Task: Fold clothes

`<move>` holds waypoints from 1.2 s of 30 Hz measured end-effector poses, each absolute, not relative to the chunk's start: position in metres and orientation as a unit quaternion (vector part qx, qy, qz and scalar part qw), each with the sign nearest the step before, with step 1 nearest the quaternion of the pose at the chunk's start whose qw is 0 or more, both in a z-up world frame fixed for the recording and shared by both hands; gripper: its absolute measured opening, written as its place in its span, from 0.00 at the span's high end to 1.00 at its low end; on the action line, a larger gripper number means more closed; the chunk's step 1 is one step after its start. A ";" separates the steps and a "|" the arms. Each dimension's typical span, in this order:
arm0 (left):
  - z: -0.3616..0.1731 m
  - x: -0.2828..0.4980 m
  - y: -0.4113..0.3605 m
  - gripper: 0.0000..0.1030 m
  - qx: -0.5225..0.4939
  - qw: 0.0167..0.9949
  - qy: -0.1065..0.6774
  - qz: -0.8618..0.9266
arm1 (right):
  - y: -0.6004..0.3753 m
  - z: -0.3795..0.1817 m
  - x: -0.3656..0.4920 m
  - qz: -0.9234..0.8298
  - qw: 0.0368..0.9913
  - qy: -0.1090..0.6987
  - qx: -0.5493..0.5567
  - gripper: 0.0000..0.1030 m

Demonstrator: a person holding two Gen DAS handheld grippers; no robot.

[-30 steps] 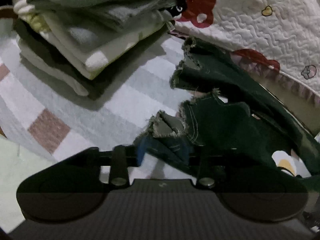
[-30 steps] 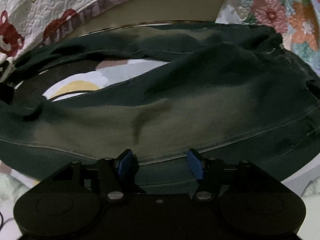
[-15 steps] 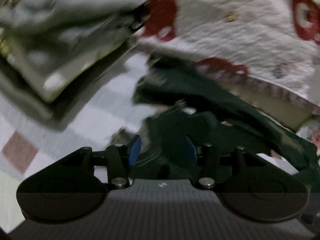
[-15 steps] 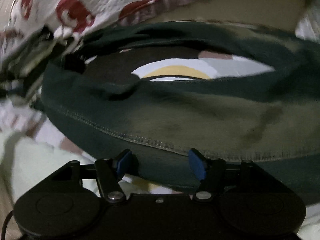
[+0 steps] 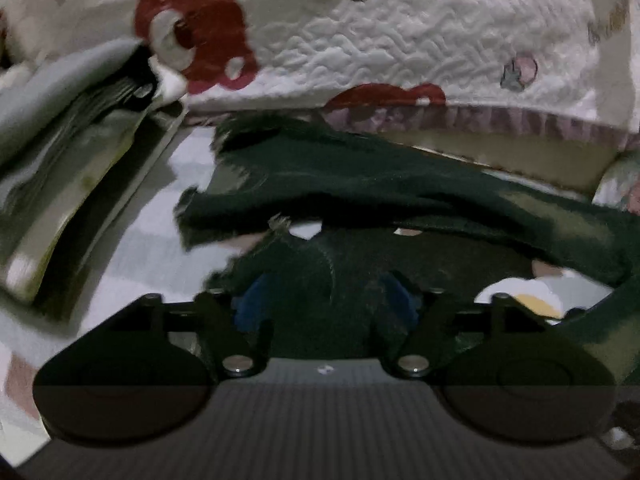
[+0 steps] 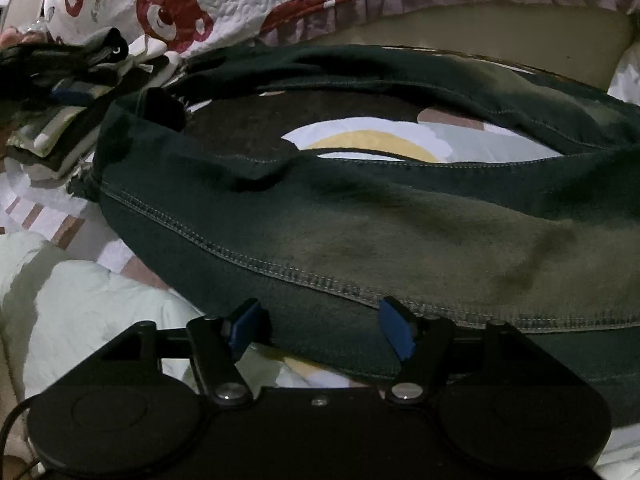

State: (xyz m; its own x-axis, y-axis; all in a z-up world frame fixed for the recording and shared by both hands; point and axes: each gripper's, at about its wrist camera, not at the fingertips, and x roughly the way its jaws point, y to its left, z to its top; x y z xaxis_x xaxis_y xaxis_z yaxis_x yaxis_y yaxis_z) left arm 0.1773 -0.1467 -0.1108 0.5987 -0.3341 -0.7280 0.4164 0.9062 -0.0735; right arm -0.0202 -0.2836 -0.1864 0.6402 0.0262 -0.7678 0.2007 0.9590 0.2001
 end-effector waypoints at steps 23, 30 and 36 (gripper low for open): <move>-0.125 0.122 -0.093 0.93 -0.110 0.892 0.405 -0.169 | -0.396 -0.141 -0.033 -0.163 0.890 0.329 0.272 0.22; -0.141 0.133 -0.091 0.93 -0.133 0.877 0.433 -0.160 | -0.474 -0.148 0.012 -0.272 0.816 0.385 0.334 0.22; -0.127 0.120 -0.091 0.93 -0.110 0.893 0.403 -0.166 | -0.481 -0.179 0.035 -0.357 0.781 0.378 0.345 0.22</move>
